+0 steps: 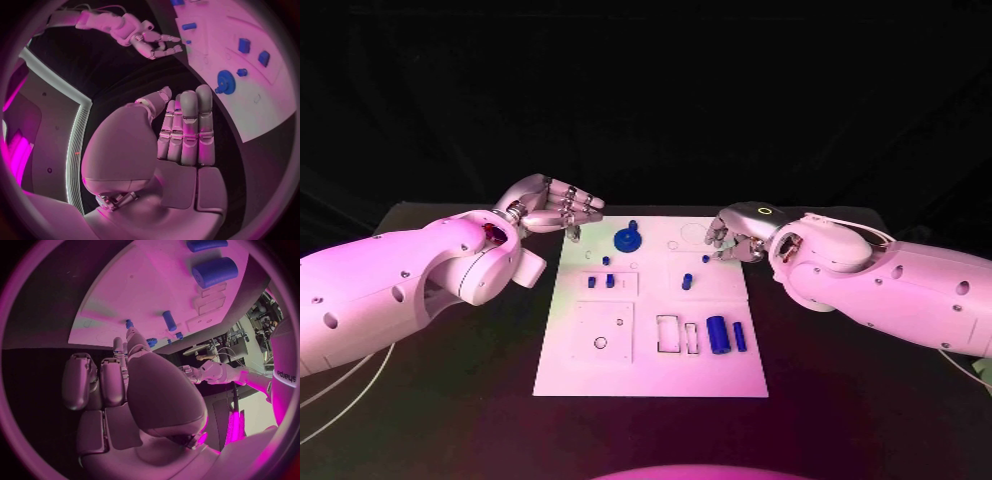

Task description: Assemble the parts on the task board

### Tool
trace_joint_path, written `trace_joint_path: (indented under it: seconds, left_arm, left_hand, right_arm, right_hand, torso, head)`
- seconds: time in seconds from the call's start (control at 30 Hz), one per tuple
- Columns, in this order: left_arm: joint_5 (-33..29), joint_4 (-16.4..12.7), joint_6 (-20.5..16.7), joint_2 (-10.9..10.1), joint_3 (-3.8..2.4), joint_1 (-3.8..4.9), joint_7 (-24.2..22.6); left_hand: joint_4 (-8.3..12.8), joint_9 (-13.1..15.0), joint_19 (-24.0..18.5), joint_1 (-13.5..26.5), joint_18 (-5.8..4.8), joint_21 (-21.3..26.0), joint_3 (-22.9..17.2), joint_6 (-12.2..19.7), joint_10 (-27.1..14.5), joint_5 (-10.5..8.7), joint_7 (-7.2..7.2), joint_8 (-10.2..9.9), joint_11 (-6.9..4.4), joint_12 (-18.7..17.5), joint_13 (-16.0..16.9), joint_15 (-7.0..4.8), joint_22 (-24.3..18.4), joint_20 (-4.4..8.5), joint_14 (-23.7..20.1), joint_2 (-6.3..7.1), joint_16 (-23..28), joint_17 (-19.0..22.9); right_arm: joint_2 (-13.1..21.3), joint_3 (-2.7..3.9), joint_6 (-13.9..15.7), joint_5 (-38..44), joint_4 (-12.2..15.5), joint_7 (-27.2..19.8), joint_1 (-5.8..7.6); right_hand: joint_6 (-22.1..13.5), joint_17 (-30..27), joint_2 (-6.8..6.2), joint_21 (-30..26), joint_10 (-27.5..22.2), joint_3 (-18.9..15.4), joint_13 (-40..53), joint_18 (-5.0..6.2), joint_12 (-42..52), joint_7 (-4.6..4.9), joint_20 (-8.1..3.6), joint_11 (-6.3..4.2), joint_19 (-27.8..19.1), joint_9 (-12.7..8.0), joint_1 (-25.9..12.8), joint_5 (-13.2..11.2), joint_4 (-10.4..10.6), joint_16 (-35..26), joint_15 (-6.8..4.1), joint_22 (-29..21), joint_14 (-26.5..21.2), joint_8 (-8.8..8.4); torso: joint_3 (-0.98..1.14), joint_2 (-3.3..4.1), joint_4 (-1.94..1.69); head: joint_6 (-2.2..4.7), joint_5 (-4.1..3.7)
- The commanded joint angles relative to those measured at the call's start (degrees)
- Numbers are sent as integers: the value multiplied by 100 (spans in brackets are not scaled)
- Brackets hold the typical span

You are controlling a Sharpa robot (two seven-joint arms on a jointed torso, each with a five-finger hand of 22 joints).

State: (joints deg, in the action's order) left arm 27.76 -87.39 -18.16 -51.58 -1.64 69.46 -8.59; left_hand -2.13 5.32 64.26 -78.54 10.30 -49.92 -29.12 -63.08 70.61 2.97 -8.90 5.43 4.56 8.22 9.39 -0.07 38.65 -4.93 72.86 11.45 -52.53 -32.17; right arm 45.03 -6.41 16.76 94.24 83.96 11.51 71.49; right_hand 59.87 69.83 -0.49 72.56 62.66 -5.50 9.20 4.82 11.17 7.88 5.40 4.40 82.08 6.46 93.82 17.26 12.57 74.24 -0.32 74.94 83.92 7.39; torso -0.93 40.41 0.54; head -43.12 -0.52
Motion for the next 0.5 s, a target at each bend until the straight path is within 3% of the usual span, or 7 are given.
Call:
trace_joint_path:
  seconds: [0.03,0.17,0.27,0.5]
  left_arm:
    - [-1682,-112,-33,-44,-6,8,-746]
    - [-1944,-203,23,-90,-5,7,-816]
    - [-2055,-255,39,-113,-5,7,-843]
    - [-2132,-316,67,-140,-5,7,-854]
  left_hand:
    - [3,-10,-4,37,31,61,75,-18,-61,-6,10,14,-6,33,9,7,-31,-17,-62,-55,50,43]
    - [16,-23,4,29,30,118,140,13,-103,-5,-3,0,5,40,14,15,-72,-22,-81,-84,81,66]
    - [25,-28,7,18,29,141,161,27,-120,-5,-9,-6,10,43,16,19,-88,-24,-91,-96,94,75]
    - [49,-37,14,-11,29,185,198,46,-150,-4,-19,-13,19,53,22,26,-120,-29,-110,-124,118,94]
  right_arm:
    - [-89,-1,-196,322,-92,17,-44]
    - [-189,-2,-254,310,-180,-20,-105]
    - [-252,-3,-292,293,-241,-42,-139]
    - [-337,-5,-302,249,-367,-72,-184]
  right_hand:
    - [49,7,-17,36,48,51,-22,-117,-56,7,16,7,40,-11,40,-29,-5,30,8,663,242,-37]
    - [57,2,-25,28,50,64,-36,-115,-72,10,18,11,36,-13,40,-29,1,28,11,662,240,-43]
    - [70,3,-32,28,57,96,-61,-115,-97,15,23,17,33,-17,49,-12,10,33,16,667,238,-57]
    - [157,12,-30,85,142,261,-136,-125,-153,12,29,12,53,-22,94,68,40,58,10,712,234,-78]
  torso:
    - [-9,6,-15]
    - [-16,4,-20]
    - [-12,2,-10]
    - [-9,-3,-15]
  head:
    - [-5,11]
    - [-20,-12]
    - [-21,25]
    - [-28,15]
